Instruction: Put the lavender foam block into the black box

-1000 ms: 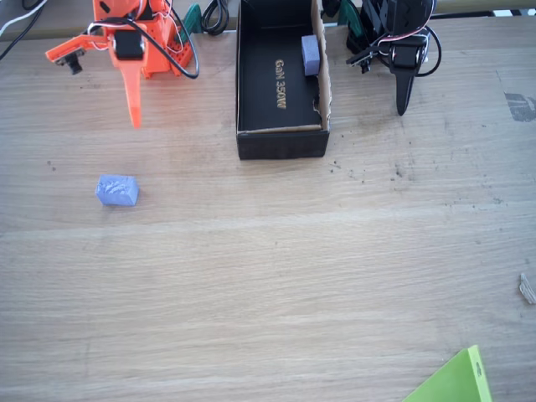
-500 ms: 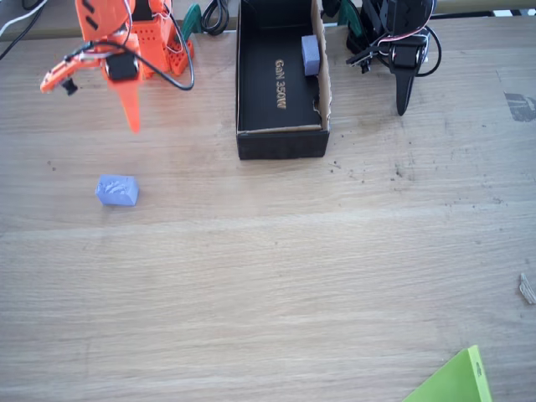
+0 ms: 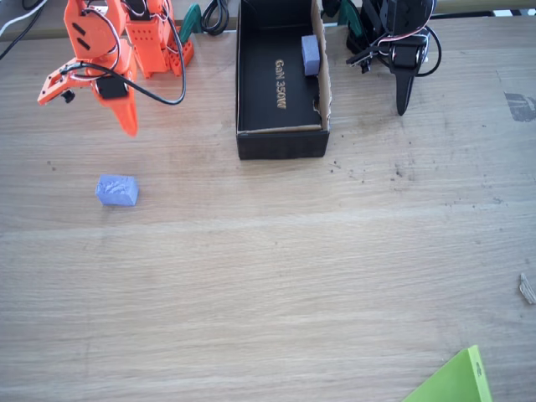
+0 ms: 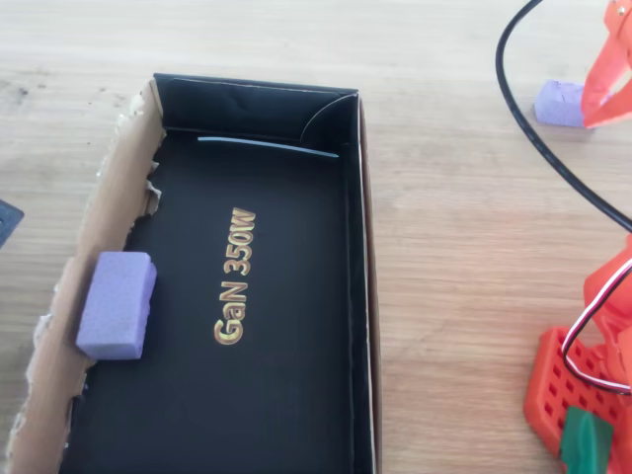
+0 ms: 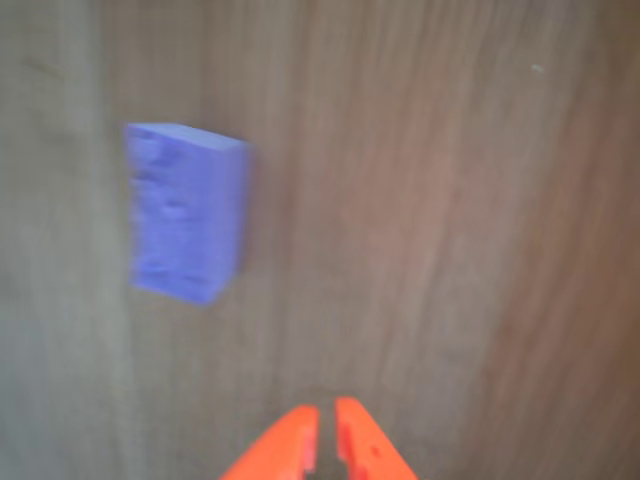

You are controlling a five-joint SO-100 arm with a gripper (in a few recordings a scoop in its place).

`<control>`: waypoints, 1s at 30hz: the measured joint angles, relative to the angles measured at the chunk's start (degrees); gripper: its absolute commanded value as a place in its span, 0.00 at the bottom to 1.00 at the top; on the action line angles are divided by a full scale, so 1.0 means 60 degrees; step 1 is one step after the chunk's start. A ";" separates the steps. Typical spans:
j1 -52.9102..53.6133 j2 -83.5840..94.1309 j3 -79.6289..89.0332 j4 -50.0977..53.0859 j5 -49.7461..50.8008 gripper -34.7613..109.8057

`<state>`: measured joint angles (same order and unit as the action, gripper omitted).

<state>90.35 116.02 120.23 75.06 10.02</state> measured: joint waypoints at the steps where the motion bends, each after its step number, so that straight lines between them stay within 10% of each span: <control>1: 0.0015 -0.0132 -0.0146 0.0044 -0.0059 0.24; 30: 0.1523 -0.1201 -0.0937 -0.0674 -0.1743 0.24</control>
<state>99.49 108.81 114.61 71.02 -0.44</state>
